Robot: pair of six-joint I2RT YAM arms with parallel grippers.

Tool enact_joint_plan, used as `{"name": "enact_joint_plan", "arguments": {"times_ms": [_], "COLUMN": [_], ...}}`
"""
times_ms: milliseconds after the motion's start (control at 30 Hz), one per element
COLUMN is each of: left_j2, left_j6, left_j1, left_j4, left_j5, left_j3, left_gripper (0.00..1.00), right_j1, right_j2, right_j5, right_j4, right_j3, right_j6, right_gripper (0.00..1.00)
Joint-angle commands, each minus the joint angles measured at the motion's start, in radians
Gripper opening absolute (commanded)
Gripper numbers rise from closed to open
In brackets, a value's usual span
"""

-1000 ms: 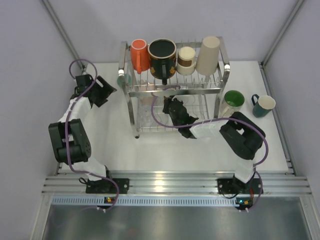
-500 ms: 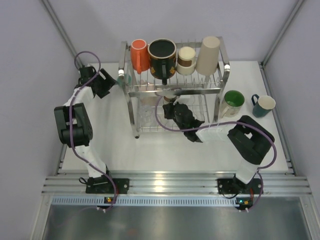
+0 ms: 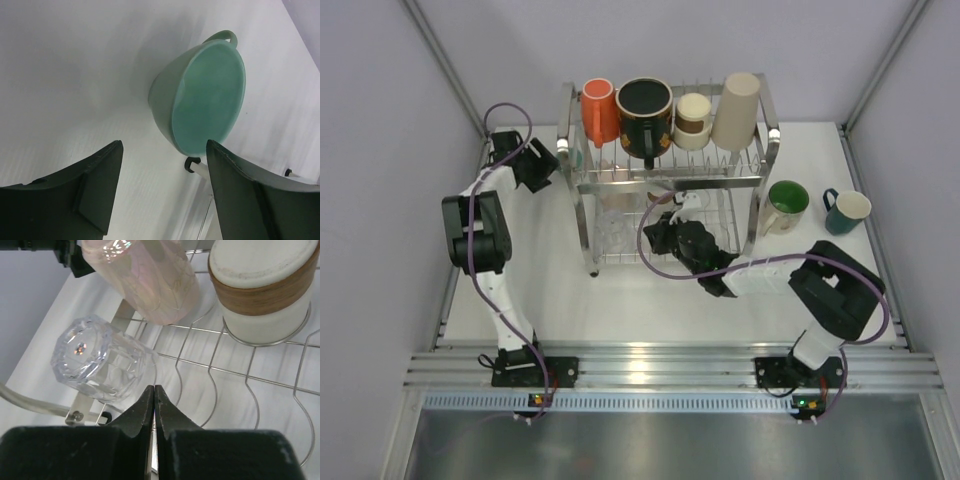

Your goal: Load the cups into the dish rack

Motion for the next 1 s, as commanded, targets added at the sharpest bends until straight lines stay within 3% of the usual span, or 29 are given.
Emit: {"name": "enact_joint_plan", "arguments": {"times_ms": [0, 200, 333, 467, 667, 800, 967], "left_j2": [0.031, 0.082, 0.099, 0.11, 0.027, -0.114, -0.309], "left_j6": [-0.007, -0.031, -0.037, -0.048, -0.08, -0.111, -0.152], "left_j1": [-0.01, -0.01, -0.01, -0.005, 0.022, 0.076, 0.176], "left_j4": [0.037, 0.036, 0.036, 0.017, 0.017, 0.02, 0.02], "left_j5": [0.015, 0.041, 0.051, 0.071, 0.098, 0.061, 0.142], "left_j3": [0.064, 0.116, 0.133, 0.145, 0.046, -0.063, -0.151], "left_gripper": [0.72, 0.54, 0.21, 0.0, 0.0, 0.0, 0.0], "right_j1": [0.026, 0.06, 0.103, 0.141, 0.248, 0.29, 0.327], "right_j2": [-0.078, -0.112, -0.138, -0.173, -0.236, -0.266, -0.307], "right_j5": [-0.028, -0.054, -0.051, -0.05, -0.013, -0.022, -0.08], "right_j4": [0.11, 0.103, 0.074, 0.054, -0.004, -0.028, -0.026], "right_j3": [-0.007, -0.023, -0.027, -0.041, -0.047, -0.043, -0.032], "right_j6": [-0.003, -0.016, -0.03, -0.044, -0.107, -0.113, -0.137], "right_gripper": [0.0, 0.0, 0.0, 0.0, 0.0, 0.0, 0.04]}}
